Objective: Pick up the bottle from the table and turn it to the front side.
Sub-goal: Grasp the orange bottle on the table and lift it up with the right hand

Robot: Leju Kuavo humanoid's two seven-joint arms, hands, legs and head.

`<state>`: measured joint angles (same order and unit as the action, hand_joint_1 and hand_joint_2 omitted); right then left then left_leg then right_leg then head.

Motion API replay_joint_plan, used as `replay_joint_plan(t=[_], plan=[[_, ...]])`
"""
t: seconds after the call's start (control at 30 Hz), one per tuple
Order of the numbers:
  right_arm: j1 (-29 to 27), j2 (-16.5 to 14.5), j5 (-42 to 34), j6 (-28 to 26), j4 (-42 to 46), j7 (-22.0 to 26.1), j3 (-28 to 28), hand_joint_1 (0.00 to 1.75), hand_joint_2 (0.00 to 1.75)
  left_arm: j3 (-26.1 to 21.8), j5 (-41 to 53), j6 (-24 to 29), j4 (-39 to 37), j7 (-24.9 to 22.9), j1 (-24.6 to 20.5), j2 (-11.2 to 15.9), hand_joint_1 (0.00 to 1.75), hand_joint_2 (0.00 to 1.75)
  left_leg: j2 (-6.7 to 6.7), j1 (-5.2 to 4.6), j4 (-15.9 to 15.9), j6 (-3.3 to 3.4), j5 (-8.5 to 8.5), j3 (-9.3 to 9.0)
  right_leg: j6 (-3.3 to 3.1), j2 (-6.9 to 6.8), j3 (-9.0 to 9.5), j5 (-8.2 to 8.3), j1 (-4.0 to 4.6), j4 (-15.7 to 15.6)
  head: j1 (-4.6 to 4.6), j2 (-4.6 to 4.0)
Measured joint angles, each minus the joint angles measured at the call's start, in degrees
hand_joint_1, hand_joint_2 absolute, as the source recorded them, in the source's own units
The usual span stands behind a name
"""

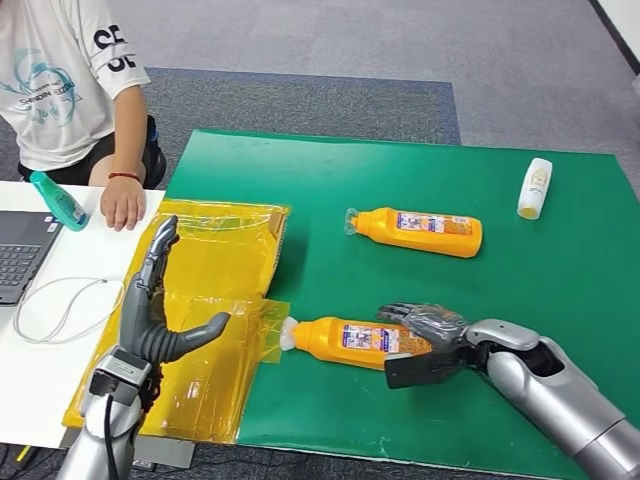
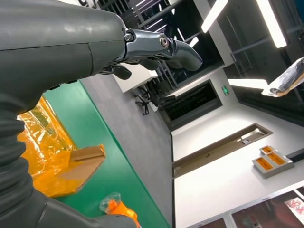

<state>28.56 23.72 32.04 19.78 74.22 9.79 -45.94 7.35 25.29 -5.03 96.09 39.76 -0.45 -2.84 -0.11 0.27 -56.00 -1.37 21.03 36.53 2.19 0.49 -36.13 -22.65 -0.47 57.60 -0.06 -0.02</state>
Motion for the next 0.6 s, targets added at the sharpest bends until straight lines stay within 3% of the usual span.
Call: replay_joint_plan(t=[0.27, 0.6], plan=[[1.8, 2.1, -5.6, 0.4, -1.8, 1.6, -2.9, 0.00, 1.75, 0.0, -1.6, 0.0, -0.8, 0.0, -1.3, 0.6, 0.00, 1.75, 0.00, -0.01, 0.0, 0.02, -0.02, 0.00, 0.00, 0.00, 0.00, 0.00, -0.01, 0.0, 0.01, 0.01], [2.8, 2.5, -7.6, -0.6, -3.5, 2.0, -6.1, 0.06, 1.75, 0.0, -2.7, 0.0, -1.6, 0.0, -3.0, 0.9, 0.00, 1.75, 0.00, -0.01, 0.0, 0.03, -0.02, 0.00, 0.00, 0.00, 0.01, 0.00, -0.01, 0.0, 0.01, 0.01]])
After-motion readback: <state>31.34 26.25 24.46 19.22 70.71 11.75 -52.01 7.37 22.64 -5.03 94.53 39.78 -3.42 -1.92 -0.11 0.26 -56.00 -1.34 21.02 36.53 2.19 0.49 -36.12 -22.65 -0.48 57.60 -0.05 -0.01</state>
